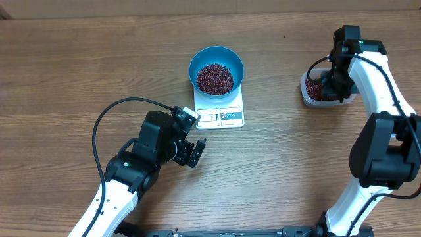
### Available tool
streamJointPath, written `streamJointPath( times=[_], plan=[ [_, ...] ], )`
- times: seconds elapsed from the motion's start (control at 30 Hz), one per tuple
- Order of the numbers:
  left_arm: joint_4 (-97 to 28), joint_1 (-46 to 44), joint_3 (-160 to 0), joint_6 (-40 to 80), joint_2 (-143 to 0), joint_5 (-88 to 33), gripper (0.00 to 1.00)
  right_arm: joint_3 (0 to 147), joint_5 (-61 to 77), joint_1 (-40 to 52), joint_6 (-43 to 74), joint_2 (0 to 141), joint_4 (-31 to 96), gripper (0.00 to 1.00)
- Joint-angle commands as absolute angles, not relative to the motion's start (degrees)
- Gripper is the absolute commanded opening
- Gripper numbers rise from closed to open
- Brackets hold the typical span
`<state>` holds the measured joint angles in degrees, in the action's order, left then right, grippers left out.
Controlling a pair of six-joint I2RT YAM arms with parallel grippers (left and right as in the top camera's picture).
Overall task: Scoop item into bowl and weigh 150g on scale
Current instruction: 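Scoop more beans from the tub with the right gripper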
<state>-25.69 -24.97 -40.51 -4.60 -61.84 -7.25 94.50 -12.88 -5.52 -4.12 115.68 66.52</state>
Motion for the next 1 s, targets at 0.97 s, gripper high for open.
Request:
streamJointPath(
  times=[0.97],
  plan=[
    [-25.6, -24.8, -40.3, -4.1, -62.2, -6.9, 1.0, 92.7, 26.1, -17.6, -12.3, 117.0, 66.1, 0.04]
  ],
)
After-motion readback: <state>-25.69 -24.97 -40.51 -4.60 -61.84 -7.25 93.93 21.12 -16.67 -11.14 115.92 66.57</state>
